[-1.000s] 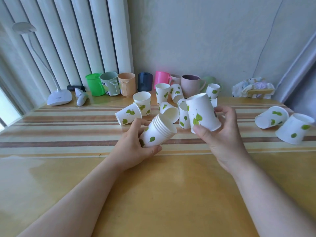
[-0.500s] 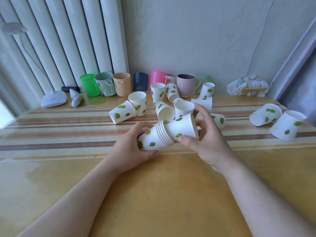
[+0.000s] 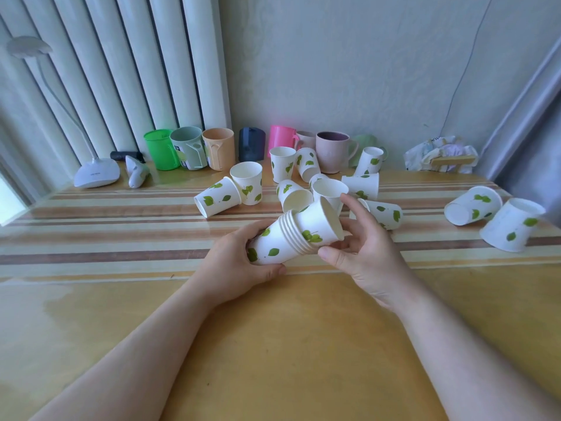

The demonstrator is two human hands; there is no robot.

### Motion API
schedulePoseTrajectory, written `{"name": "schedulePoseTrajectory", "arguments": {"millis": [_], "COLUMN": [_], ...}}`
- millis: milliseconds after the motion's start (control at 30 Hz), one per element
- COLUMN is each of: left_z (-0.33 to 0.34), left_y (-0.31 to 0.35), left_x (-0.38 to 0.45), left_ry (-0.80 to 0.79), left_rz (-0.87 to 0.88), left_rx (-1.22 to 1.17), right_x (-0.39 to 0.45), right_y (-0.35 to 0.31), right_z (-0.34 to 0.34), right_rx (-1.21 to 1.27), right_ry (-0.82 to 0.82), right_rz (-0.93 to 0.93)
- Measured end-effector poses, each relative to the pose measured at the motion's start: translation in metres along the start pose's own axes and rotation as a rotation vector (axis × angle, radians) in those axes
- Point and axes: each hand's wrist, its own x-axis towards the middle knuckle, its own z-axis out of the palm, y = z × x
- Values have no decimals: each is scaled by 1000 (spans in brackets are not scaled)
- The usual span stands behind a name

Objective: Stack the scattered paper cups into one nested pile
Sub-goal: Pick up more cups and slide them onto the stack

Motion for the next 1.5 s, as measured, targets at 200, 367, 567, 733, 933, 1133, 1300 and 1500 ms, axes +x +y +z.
{"name": "schedulePoseTrajectory", "arguments": {"millis": [200, 367, 567, 733, 933, 1133, 1300, 1500], "left_z": [1, 2, 2, 2, 1, 3, 1, 3], "left_y": [-5, -8, -6, -6, -2, -1, -3, -4], "left_x": [2, 6, 7, 6, 6, 5, 5, 6], "left_ry": [11, 5, -7, -9, -13, -23, -11, -13], "left_rz": [-36, -54, -53, -42, -29, -19, -16, -24], "left_rx": [-95, -121, -131, -139, -135, -136, -129, -123], "right_x": [10, 47, 62, 54, 36, 17, 17, 23], "right_y": [-3, 6, 32, 40, 7, -21, -31, -31], "right_z": [-10, -50, -52, -46, -32, 14, 28, 33], "right_rx": [-81, -637, -1131, -1033, -272, 639, 600, 458], "right_ry": [266, 541, 214, 446, 703, 377, 250, 221], "right_rz": [-44, 39, 131, 83, 136, 231, 147, 70]}}
